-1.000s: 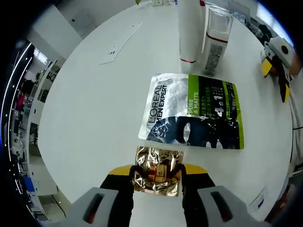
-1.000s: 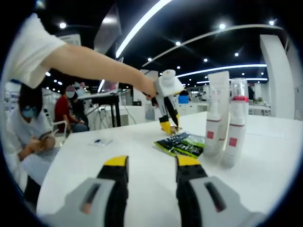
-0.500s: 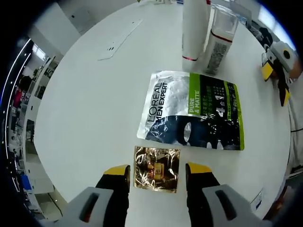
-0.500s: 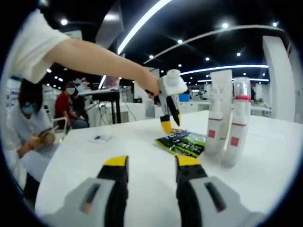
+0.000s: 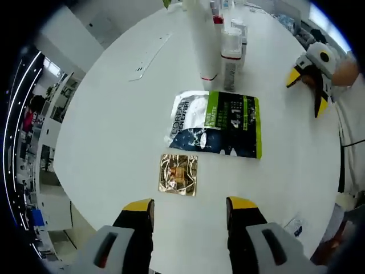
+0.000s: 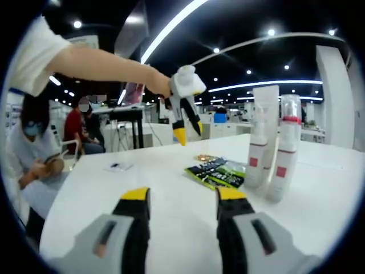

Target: Arrange the skincare products in the storage area until every visible bottle or jar stands upright without overlapping.

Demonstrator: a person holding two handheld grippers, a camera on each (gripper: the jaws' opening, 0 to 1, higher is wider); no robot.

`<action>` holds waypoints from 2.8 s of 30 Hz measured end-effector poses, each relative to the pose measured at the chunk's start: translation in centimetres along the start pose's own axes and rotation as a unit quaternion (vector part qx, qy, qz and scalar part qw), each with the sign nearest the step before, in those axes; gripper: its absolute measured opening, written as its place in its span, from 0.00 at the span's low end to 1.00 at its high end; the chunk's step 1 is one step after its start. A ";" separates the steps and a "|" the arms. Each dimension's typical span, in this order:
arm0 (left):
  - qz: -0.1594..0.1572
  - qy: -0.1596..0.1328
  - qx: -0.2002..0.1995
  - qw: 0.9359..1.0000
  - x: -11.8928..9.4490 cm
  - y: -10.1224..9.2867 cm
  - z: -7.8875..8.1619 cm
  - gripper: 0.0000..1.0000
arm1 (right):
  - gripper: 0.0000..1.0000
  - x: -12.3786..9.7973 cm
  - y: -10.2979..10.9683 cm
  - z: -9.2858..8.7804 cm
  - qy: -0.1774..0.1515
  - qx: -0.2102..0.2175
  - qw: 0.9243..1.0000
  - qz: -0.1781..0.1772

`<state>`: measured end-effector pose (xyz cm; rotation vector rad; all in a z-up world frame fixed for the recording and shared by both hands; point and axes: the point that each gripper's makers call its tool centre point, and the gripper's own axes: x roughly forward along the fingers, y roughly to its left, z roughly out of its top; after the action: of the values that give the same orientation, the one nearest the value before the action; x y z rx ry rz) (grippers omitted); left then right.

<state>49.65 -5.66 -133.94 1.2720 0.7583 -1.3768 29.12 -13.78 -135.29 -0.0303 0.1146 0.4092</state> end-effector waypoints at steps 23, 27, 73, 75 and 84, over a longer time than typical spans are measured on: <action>0.015 -0.144 -0.115 0.983 -1.0 -13.7 -6.9 0.62 | 0.50 0.2 0.1 -0.3 0.011 0.001 1.000 -0.009; 0.024 -0.140 -0.143 0.979 -0.4 -13.9 -7.8 0.61 | 0.51 0.3 0.2 -0.5 0.016 -0.003 1.000 -0.010; -0.029 -0.154 -0.207 0.966 1.1 -17.6 -9.5 0.51 | 0.49 0.4 -0.2 -0.9 0.026 -0.004 1.000 -0.013; -0.026 -0.149 -0.206 0.967 1.0 -17.5 -9.6 0.51 | 0.49 0.4 -0.2 -0.9 0.025 -0.002 1.000 -0.014; 0.003 -0.135 -0.251 0.958 0.8 -16.0 -10.5 0.55 | 0.49 0.4 -0.2 -0.9 0.025 -0.003 1.000 -0.014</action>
<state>37.42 7.67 -140.32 0.6727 0.8416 -1.2174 29.49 -13.81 -136.23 -0.0486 0.1626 0.3816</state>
